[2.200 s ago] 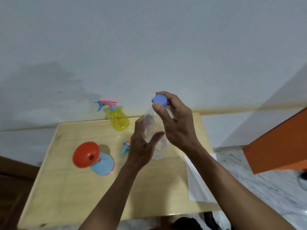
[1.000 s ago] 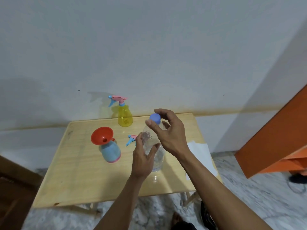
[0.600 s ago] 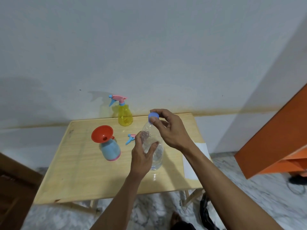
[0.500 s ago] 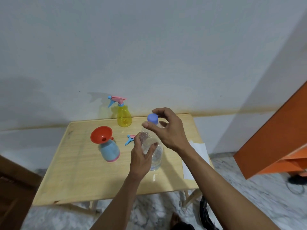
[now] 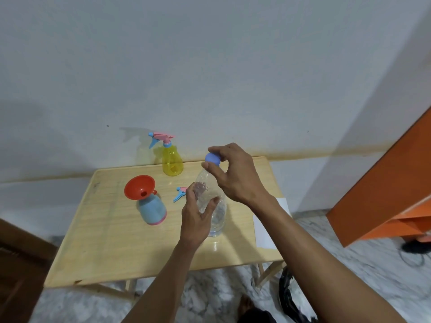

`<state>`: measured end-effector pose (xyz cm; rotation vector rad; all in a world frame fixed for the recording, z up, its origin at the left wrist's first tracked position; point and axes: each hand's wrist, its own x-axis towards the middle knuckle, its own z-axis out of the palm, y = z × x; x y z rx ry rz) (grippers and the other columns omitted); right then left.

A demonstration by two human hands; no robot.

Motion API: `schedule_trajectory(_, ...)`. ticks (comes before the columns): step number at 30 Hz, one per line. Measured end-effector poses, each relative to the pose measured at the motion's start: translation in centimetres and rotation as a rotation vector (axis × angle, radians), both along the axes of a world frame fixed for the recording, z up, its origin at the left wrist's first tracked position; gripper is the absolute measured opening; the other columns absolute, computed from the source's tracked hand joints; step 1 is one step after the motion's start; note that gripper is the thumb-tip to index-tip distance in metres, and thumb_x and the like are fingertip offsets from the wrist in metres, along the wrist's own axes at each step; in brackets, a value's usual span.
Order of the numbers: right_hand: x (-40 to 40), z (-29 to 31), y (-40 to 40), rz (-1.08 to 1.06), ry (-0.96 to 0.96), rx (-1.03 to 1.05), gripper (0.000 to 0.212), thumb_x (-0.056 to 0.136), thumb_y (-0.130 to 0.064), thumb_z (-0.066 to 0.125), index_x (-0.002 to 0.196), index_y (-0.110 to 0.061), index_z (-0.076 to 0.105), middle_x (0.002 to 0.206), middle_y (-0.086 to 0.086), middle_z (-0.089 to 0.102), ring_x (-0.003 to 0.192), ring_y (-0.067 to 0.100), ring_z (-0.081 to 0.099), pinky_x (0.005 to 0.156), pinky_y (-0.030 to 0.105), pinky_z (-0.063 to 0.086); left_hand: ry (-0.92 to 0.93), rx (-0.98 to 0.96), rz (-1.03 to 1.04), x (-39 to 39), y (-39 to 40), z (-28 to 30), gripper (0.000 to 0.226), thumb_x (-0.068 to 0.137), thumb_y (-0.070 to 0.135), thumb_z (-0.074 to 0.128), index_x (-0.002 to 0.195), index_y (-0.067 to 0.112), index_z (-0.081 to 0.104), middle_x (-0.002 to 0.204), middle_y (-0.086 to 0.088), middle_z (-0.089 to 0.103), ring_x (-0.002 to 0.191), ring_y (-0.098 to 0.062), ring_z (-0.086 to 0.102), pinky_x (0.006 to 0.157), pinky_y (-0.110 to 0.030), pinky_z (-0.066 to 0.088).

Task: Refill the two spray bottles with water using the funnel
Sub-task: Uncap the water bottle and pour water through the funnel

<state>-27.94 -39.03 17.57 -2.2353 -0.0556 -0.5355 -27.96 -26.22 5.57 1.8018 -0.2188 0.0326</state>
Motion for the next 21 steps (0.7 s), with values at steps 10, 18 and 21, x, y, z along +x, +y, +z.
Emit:
schedule_trajectory(10,1.1,-1.7,-5.7,-0.318,0.0,0.5,0.032,0.086,-0.035,0.079,0.114,-0.023,0.068,0.098,-0.008,0.067,0.084,0.008,0.059,0.081,0.022,0.051,-0.077,-0.029,0.027,0.3,0.0,-0.6,0.052,0.086,0.046,0.066,0.132,0.034,0.043,0.129,0.007,0.06,0.123,-0.009,0.057,0.103,-0.036,0.048)
schedule_trajectory(18,-0.1,-18.0,-6.9,-0.376,0.539,0.157,0.04,0.09,-0.037,0.073,0.122,-0.015,0.067,0.12,0.003,0.068,0.109,0.023,0.06,0.095,0.039,0.047,-0.078,-0.031,0.025,0.9,-0.2,-1.8,0.058,0.086,0.051,0.066,0.134,0.027,0.041,0.131,0.009,0.058,0.126,-0.011,0.056,0.104,-0.043,0.048)
schedule_trajectory(21,-0.4,-21.0,-6.6,-0.376,0.635,-0.099,0.042,0.091,-0.047,0.068,0.125,-0.024,0.067,0.131,-0.001,0.063,0.126,0.026,0.047,0.101,0.041,0.034,-0.125,-0.042,0.003,1.1,-0.2,-2.5,0.067,0.09,0.049,0.065,0.135,0.007,0.04,0.134,0.0,0.056,0.128,-0.018,0.054,0.101,-0.055,0.048)
